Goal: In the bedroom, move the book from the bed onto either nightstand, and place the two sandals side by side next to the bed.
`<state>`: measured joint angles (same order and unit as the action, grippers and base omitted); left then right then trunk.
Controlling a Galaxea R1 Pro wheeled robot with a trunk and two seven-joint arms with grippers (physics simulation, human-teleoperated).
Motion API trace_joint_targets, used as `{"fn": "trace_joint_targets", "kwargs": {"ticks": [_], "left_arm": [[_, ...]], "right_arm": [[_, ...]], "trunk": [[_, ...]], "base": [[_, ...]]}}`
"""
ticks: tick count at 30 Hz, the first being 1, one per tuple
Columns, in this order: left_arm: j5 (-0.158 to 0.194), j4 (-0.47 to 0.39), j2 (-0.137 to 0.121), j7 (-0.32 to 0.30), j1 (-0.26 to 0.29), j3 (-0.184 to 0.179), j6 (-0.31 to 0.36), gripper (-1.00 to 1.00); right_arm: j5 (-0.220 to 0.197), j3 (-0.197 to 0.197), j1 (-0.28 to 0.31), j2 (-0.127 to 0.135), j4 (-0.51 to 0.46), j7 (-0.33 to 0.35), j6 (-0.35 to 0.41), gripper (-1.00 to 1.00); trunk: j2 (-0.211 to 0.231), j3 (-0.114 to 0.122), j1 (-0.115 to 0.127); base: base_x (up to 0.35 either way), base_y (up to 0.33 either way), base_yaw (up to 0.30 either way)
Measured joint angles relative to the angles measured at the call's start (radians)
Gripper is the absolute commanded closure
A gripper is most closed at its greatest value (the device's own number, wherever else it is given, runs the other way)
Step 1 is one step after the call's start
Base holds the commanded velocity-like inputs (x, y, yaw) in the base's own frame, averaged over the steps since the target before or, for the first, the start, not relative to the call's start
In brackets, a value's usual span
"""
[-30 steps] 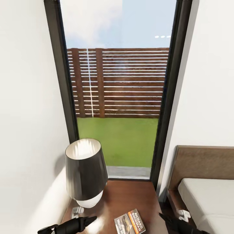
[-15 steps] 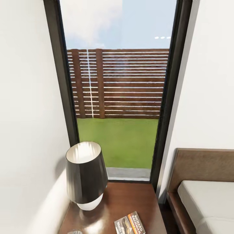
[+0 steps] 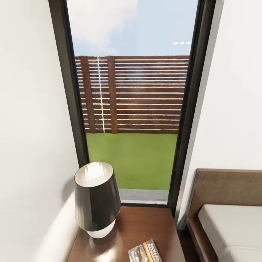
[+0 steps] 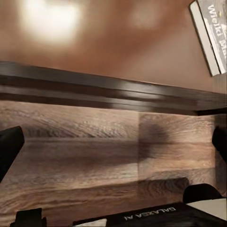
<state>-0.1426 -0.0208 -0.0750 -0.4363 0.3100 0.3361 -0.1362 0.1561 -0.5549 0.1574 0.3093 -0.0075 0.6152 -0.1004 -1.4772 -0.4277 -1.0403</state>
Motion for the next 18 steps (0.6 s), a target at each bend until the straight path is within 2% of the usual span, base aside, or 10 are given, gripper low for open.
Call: {"fn": "trace_joint_targets", "kwargs": {"ticks": [1, 4, 5, 6, 7, 8, 9, 12, 17, 18], "left_arm": [[-0.019, 0.000, 0.004, 0.035, -0.004, -0.002, 0.000, -1.00], [-0.060, 0.001, 0.008, 0.088, -0.008, -0.004, 0.000, -1.00], [-0.079, 0.001, 0.010, 0.108, -0.010, -0.005, 0.001, -1.00], [-0.088, 0.001, 0.012, 0.117, -0.010, -0.005, 0.001, -1.00], [-0.108, 0.001, 0.015, 0.142, -0.011, -0.005, 0.003, -1.00], [-0.118, 0.002, 0.018, 0.160, -0.011, -0.005, 0.005, -1.00], [-0.125, 0.002, 0.020, 0.177, -0.011, -0.005, 0.007, -1.00], [-0.139, 0.002, 0.023, 0.207, -0.013, -0.006, 0.009, -1.00], [-0.197, 0.002, 0.024, 0.233, -0.042, -0.006, 0.018, -1.00], [-0.223, 0.002, 0.025, 0.235, -0.049, -0.006, 0.025, -1.00]], "right_arm": [[0.028, 0.001, 0.000, -0.001, 0.001, -0.007, 0.000, -1.00], [0.098, 0.001, 0.000, -0.004, 0.001, -0.037, 0.000, -1.00], [0.136, 0.002, 0.000, -0.009, 0.002, -0.068, 0.000, -1.00], [0.154, 0.002, 0.000, -0.013, 0.002, -0.086, 0.000, -1.00], [0.192, 0.002, 0.000, -0.028, 0.002, -0.146, 0.001, -1.00], [0.207, 0.002, 0.000, -0.045, 0.003, -0.185, 0.001, -1.00], [0.217, 0.002, 0.000, -0.062, 0.003, -0.217, 0.001, -1.00], [0.227, 0.001, 0.000, -0.086, 0.004, -0.254, 0.001, -1.00], [0.234, 0.000, 0.000, -0.101, 0.004, -0.278, 0.002, -1.00], [0.234, 0.001, 0.000, -0.106, 0.003, -0.280, 0.002, -1.00]], "trunk": [[0.007, 0.003, 0.004], [0.028, 0.013, 0.015], [0.035, 0.016, 0.019], [0.042, 0.019, 0.023], [0.049, 0.022, 0.027], [0.056, 0.025, 0.031], [0.063, 0.028, 0.035], [0.084, 0.038, 0.046], [0.119, 0.053, 0.065], [0.119, 0.053, 0.065]], "base": [[0.000, 0.000, 0.000], [0.000, 0.000, 0.000], [0.000, 0.000, 0.000], [0.000, 0.000, 0.000], [0.000, 0.000, 0.000], [0.000, 0.000, 0.000], [0.000, 0.000, 0.000], [0.000, 0.000, 0.000], [0.000, 0.000, 0.000], [0.000, 0.000, 0.000]]}}
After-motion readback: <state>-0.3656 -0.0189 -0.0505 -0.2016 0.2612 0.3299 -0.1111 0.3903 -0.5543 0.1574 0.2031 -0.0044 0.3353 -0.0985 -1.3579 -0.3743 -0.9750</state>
